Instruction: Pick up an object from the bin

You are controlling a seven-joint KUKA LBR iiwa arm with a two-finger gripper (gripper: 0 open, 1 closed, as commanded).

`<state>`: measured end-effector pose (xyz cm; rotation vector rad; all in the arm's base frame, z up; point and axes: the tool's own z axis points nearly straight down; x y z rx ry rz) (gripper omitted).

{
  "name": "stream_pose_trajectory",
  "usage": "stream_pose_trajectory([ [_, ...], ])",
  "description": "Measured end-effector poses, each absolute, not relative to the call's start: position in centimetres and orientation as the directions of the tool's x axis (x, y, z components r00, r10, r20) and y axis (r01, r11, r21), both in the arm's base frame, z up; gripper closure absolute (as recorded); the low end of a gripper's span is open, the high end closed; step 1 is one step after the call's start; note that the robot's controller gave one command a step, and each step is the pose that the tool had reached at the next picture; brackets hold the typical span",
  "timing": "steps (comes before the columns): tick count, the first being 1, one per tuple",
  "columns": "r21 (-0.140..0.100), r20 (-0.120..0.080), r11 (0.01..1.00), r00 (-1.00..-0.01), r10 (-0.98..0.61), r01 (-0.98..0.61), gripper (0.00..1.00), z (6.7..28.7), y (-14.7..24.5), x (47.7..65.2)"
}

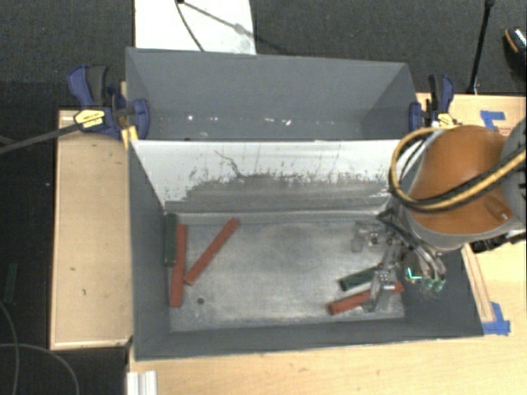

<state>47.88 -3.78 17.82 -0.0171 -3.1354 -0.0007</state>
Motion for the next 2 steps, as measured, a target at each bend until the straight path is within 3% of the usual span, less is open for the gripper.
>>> stream_pose_trajectory([
  [1,-0.001,-0.006,0.996,-0.996,-0.091,-0.091,0.0,6.88,-7.39,47.91],
  [2,0.0,-0.003,0.995,-0.995,-0.096,-0.096,1.0,7.06,-7.27,47.82],
])
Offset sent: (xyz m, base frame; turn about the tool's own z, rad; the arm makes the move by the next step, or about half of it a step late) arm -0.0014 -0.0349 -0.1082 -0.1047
